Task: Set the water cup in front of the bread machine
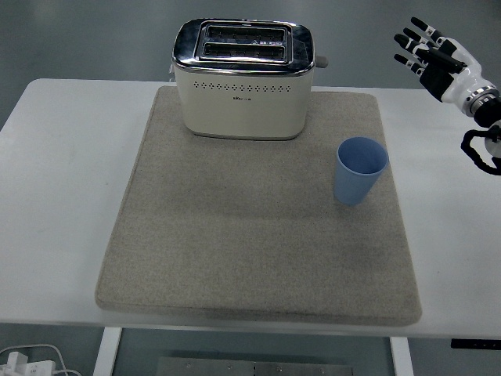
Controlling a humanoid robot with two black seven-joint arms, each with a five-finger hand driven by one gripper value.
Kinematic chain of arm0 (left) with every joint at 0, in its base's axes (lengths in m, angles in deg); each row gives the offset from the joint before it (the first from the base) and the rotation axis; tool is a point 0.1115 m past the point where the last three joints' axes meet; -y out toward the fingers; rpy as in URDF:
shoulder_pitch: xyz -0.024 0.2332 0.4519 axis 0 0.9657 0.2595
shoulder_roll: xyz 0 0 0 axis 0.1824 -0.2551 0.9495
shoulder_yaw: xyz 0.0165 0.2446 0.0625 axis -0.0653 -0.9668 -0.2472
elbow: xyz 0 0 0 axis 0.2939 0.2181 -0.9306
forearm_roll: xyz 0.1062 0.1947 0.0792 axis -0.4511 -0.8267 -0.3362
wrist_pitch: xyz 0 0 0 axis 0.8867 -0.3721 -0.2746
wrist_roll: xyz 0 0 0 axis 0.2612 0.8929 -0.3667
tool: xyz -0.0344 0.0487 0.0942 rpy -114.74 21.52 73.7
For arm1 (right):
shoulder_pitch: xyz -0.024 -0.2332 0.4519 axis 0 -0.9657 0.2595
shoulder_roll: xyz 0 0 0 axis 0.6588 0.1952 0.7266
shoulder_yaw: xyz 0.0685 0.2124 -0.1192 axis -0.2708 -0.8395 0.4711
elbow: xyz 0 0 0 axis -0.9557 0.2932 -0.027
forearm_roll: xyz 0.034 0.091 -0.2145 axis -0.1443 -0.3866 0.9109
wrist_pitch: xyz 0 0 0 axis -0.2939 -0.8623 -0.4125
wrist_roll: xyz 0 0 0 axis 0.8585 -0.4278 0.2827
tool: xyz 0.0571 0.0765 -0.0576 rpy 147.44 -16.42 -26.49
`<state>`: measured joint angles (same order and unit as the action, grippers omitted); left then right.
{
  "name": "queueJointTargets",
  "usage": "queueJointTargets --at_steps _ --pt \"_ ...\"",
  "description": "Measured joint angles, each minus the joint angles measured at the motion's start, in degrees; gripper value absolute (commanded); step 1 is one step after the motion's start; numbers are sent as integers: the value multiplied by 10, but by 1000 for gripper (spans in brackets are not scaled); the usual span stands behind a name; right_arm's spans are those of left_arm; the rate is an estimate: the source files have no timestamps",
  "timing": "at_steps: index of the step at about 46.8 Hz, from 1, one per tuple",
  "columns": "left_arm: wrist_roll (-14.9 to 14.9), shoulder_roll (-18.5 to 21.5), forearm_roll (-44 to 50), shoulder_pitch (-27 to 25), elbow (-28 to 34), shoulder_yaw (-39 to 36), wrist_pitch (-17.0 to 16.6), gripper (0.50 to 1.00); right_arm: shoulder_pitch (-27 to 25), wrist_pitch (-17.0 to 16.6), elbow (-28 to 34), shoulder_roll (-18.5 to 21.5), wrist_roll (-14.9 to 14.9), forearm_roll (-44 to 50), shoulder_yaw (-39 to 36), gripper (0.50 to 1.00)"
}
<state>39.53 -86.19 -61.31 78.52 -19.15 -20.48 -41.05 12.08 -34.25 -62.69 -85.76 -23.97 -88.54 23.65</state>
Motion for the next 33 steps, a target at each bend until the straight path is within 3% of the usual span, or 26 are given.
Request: queueJointTargets --at_steps 33 --pt "-1 0 2 0 -1 0 0 1000 -1 -19 -1 -1 1 1 1 950"
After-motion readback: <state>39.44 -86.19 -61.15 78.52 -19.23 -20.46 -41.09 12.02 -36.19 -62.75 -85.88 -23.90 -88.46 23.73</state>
